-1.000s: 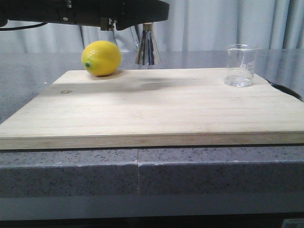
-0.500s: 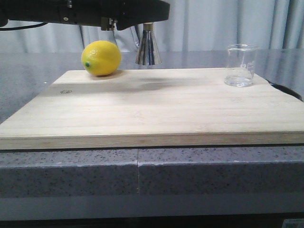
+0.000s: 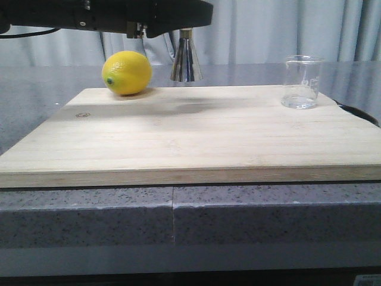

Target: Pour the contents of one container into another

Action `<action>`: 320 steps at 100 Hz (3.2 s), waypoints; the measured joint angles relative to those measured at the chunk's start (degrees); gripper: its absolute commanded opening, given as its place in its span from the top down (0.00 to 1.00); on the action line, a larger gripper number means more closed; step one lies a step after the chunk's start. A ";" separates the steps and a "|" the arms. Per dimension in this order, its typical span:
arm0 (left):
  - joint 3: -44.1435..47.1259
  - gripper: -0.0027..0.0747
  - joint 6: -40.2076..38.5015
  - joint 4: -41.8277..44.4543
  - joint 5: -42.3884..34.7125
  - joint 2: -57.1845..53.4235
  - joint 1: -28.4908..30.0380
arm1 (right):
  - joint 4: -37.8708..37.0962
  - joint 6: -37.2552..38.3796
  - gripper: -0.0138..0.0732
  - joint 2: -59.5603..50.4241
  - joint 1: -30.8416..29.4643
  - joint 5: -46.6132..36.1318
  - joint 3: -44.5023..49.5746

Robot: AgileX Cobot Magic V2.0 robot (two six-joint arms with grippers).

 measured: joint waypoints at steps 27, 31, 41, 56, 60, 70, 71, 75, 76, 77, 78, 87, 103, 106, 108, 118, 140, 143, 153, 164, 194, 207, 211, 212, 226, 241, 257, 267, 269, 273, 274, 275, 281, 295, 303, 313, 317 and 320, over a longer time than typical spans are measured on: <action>0.00 0.63 0.00 0.00 0.00 0.00 0.00 | 0.00 0.00 0.13 0.00 0.00 0.00 0.00; 0.00 0.63 0.00 0.00 0.00 0.00 0.00 | 0.00 0.00 0.13 0.00 0.00 0.00 0.00; 0.00 0.63 0.00 0.00 0.00 0.00 0.00 | 0.00 0.00 0.13 0.00 0.00 0.00 0.00; 0.00 0.63 0.00 0.00 0.00 0.00 0.00 | 0.00 0.00 0.13 0.00 0.00 0.00 0.00; 0.00 0.63 0.00 0.00 0.00 0.00 0.00 | 0.00 0.00 0.13 0.00 0.00 0.00 0.00; 0.00 0.63 0.00 0.00 0.00 0.46 0.00 | 0.00 0.00 0.13 0.00 0.00 0.00 0.00; 0.00 0.63 0.00 0.00 0.00 0.47 0.00 | 0.00 0.00 0.13 0.00 0.00 0.00 0.00; 0.00 0.63 0.00 0.00 0.00 0.98 0.00 | 0.00 0.00 0.13 0.00 0.00 0.00 0.00; 0.00 0.63 0.00 0.00 0.00 1.10 0.00 | 0.00 0.00 0.13 0.00 0.00 0.00 0.00; 0.00 0.63 0.00 0.00 0.00 1.32 0.00 | 0.00 0.00 0.13 0.00 0.00 0.00 0.00; 0.00 0.63 0.00 0.00 0.00 1.35 0.00 | 0.00 0.00 0.13 0.00 0.00 0.00 0.00; 0.00 0.63 0.00 0.11 -0.10 2.43 0.00 | 0.00 0.00 0.13 0.00 0.00 0.00 0.00; 0.00 0.63 0.00 0.11 -0.10 3.05 0.00 | 0.00 0.00 0.13 0.00 0.00 0.00 0.00; 0.00 0.63 0.00 0.11 -0.10 3.17 0.00 | 0.00 0.00 0.13 0.00 0.00 0.00 0.00; 0.00 0.63 0.00 0.11 -0.10 3.26 0.00 | 0.00 0.00 0.13 0.00 0.00 0.00 0.00; 0.00 0.63 0.33 0.11 -0.10 4.11 0.00 | 0.00 0.00 0.13 0.00 0.00 0.00 0.00; -0.04 0.63 0.41 -0.12 0.01 6.03 0.00 | -0.24 0.00 0.13 0.00 0.00 0.00 0.00; -0.04 0.63 0.41 -0.12 0.01 6.30 0.00 | -0.31 0.00 0.13 0.00 0.00 0.00 0.00; -0.04 0.63 0.41 -0.22 0.01 6.63 0.00 | -0.31 0.00 0.13 0.00 0.00 0.00 0.00; -0.04 0.63 0.41 -0.34 0.01 6.75 0.00 | -0.37 0.00 0.13 0.00 0.00 0.00 0.00; -0.04 0.29 0.29 -0.34 0.01 6.75 0.00 | -0.37 0.00 0.13 0.00 0.00 0.00 0.00; -0.04 0.23 -0.64 -0.34 0.01 6.75 0.00 | -0.37 0.00 0.13 0.00 0.00 0.00 0.00; -0.04 0.23 -0.73 -0.11 0.01 6.75 0.00 | -0.37 0.00 0.13 0.00 0.00 0.00 0.00; -0.04 0.23 -0.84 -0.08 0.01 6.75 0.00 | -0.37 0.00 0.13 0.00 0.00 0.00 0.00; -0.04 0.23 -2.50 2.78 0.01 6.10 0.00 | -0.37 0.00 0.13 0.00 0.00 0.00 0.00; -0.04 0.23 -7.13 7.92 -1.13 3.25 0.00 | -0.37 0.00 0.13 0.00 0.00 0.00 0.00; -0.04 0.23 -13.47 15.21 -5.69 -1.28 0.00 | -0.37 0.00 0.13 0.00 0.00 0.00 0.00; -0.04 0.23 -18.94 21.67 -10.10 -5.04 0.00 | -0.37 0.00 0.13 0.00 0.00 0.00 0.00; -0.04 0.23 -20.37 23.22 -10.90 -5.81 0.00 | -0.37 0.00 0.13 0.00 0.00 0.00 0.00; -0.04 0.23 -23.52 26.57 -12.17 -7.13 0.00 | -0.37 0.00 0.13 0.00 0.00 0.00 0.00; -0.04 0.23 -24.08 27.14 -12.60 -7.67 0.00 | -0.37 0.00 0.13 0.00 0.00 0.00 0.00; -0.04 0.23 -25.20 27.73 -12.83 -7.94 0.00 | -0.37 0.00 0.13 0.00 0.00 0.13 0.00; -0.04 0.23 -29.93 33.17 -14.36 -10.40 0.00 | -0.37 0.00 0.13 0.00 0.00 0.79 0.00; -0.04 0.24 -42.21 45.29 -15.80 -16.11 0.00 | 0.48 0.00 0.13 0.00 0.00 5.69 0.00; -0.04 0.24 -49.76 51.68 -15.80 -19.42 0.00 | 1.71 0.00 0.13 0.00 0.00 10.25 -0.68; -0.04 0.24 -58.49 60.26 -15.55 -23.82 0.00 | 3.43 0.00 0.13 0.00 0.00 16.21 -2.37; -0.04 0.24 -62.64 63.26 -15.34 -25.75 0.00 | 3.83 0.00 0.13 0.00 0.00 19.09 -3.16; -0.04 0.24 -65.57 66.38 -15.18 -27.08 0.00 | 4.25 0.00 0.13 0.00 0.00 21.12 -4.07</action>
